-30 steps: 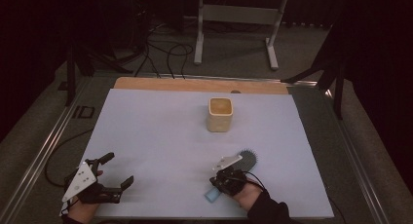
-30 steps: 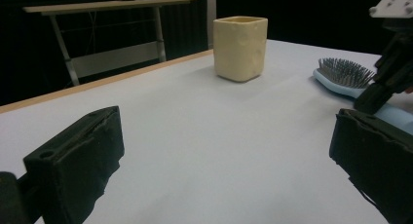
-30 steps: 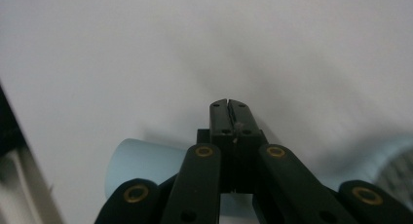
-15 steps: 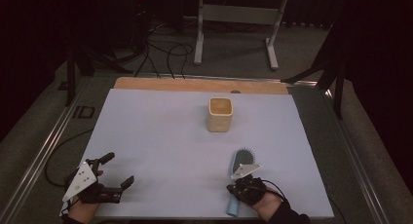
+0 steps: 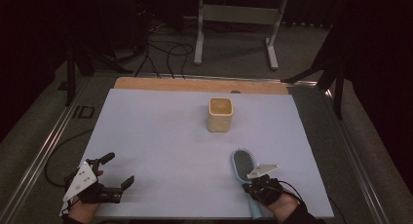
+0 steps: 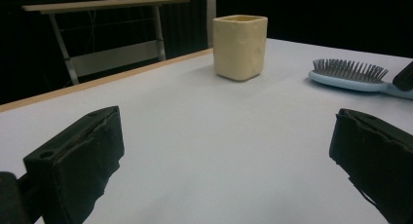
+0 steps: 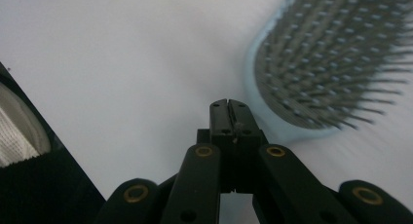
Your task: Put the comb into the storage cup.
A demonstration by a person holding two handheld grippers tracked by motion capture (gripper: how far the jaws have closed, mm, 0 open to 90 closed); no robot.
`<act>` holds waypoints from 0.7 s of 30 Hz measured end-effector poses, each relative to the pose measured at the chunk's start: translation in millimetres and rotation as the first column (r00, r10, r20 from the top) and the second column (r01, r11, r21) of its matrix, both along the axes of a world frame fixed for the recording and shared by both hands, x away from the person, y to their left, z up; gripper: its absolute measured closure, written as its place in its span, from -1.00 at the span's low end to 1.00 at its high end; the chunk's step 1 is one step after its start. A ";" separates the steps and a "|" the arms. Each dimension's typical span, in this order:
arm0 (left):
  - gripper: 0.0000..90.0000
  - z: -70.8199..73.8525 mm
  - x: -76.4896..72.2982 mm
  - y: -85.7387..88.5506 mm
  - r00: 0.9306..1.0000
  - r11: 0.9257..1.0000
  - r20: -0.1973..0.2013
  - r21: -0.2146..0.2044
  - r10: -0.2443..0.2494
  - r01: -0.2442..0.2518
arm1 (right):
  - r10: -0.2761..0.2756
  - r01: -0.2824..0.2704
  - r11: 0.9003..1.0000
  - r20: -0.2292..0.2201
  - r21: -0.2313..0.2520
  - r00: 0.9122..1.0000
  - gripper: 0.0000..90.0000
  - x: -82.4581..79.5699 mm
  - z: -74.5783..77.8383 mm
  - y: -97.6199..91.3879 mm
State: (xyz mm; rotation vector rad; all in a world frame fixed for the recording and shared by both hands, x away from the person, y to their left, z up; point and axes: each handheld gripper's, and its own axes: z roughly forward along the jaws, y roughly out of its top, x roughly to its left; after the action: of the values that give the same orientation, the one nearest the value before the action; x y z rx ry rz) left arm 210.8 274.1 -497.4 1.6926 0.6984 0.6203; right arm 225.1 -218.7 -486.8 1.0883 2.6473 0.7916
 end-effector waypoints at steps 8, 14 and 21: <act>-1.00 0.0 0.2 -0.1 1.000 1.000 -0.001 -0.003 -0.001 0.001 | -0.028 0.028 0.999 -0.010 0.025 1.000 1.00 -7.2 2.5 -9.3; -1.00 0.0 0.5 -0.7 1.000 1.000 -0.001 0.001 -0.002 0.002 | -0.003 0.003 1.000 -0.021 -0.001 1.000 1.00 -7.2 -7.6 5.2; -1.00 0.0 0.6 0.2 1.000 1.000 0.000 -0.004 -0.001 0.001 | -0.016 0.015 1.000 -0.024 -0.026 1.000 1.00 -7.4 -8.1 -1.6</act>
State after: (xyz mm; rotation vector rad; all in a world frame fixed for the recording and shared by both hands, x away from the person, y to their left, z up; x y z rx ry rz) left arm 211.4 274.3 -497.5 1.6889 0.6988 0.6179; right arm 217.7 -220.3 -494.9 1.1179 2.6582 0.7442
